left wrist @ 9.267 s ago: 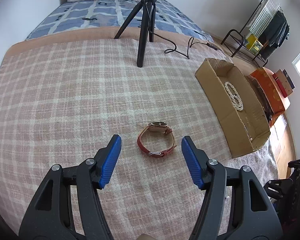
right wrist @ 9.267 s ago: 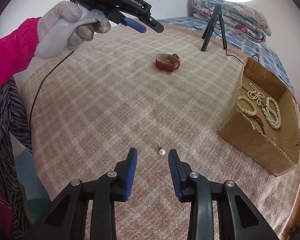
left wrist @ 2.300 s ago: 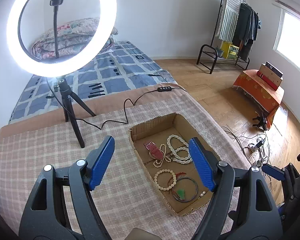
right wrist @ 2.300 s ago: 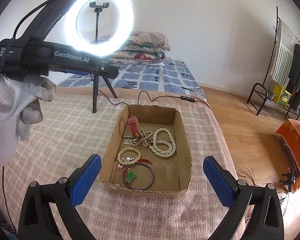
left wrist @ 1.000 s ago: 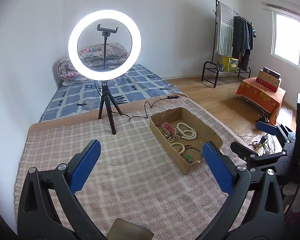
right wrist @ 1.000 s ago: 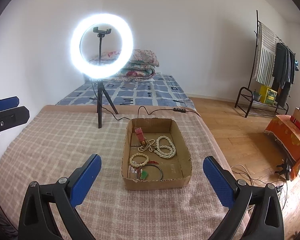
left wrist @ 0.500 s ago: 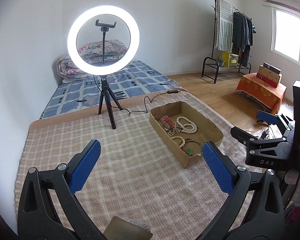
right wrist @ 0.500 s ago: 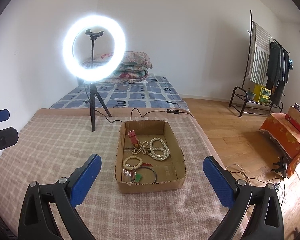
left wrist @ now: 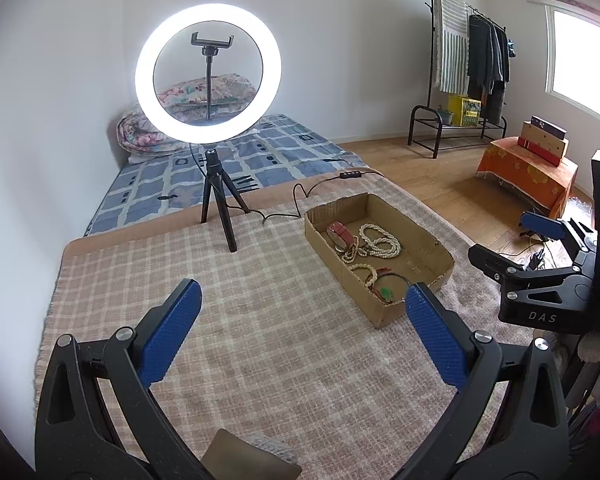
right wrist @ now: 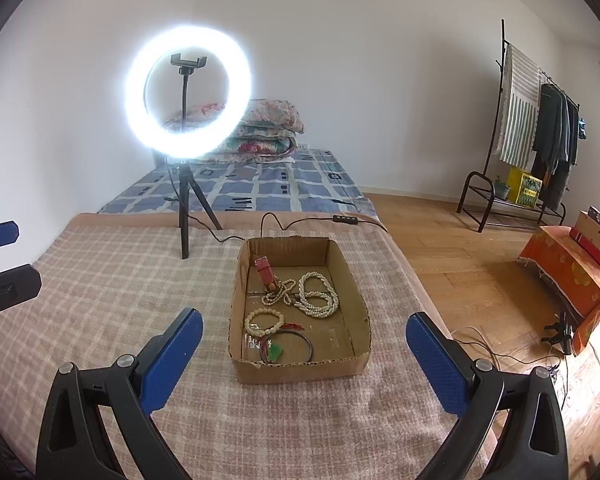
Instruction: Organize jewelry
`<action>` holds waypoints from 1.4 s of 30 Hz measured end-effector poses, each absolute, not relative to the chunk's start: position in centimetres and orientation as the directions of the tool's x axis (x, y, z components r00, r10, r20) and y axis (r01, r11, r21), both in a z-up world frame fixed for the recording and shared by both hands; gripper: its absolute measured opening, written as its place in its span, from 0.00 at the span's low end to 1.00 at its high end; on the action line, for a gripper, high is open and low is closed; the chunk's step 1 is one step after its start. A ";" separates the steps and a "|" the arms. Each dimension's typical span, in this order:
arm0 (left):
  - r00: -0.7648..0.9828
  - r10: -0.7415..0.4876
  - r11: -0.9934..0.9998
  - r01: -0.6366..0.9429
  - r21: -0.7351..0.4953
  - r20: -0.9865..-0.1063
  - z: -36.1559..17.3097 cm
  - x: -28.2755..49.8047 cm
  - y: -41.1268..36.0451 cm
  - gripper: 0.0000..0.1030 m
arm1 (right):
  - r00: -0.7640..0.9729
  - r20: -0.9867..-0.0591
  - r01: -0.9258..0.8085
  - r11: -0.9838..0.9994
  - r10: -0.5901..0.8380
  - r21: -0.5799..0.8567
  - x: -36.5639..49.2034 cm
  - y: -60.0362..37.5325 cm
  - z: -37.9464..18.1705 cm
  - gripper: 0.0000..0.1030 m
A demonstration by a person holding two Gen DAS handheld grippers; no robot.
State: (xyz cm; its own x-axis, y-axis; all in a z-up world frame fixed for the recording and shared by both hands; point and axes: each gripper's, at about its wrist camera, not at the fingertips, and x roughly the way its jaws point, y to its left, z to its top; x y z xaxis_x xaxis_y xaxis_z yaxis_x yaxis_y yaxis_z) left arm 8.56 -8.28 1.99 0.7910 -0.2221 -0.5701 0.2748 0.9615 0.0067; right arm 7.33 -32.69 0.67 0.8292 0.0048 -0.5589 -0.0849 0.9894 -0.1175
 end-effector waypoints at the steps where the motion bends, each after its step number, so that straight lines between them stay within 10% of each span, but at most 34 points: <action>1: 0.791 -0.222 0.961 0.275 0.007 -0.570 2.0 8.6 -8.3 1.00 | 0.828 -0.560 -0.083 0.990 0.003 -0.118 7.3 -32.7 0.6 1.00; 42: 0.789 -0.230 0.959 0.285 0.007 -0.570 2.1 8.2 -8.3 1.00 | 0.820 -0.573 -0.082 0.991 0.008 -0.104 7.5 -32.8 0.3 1.00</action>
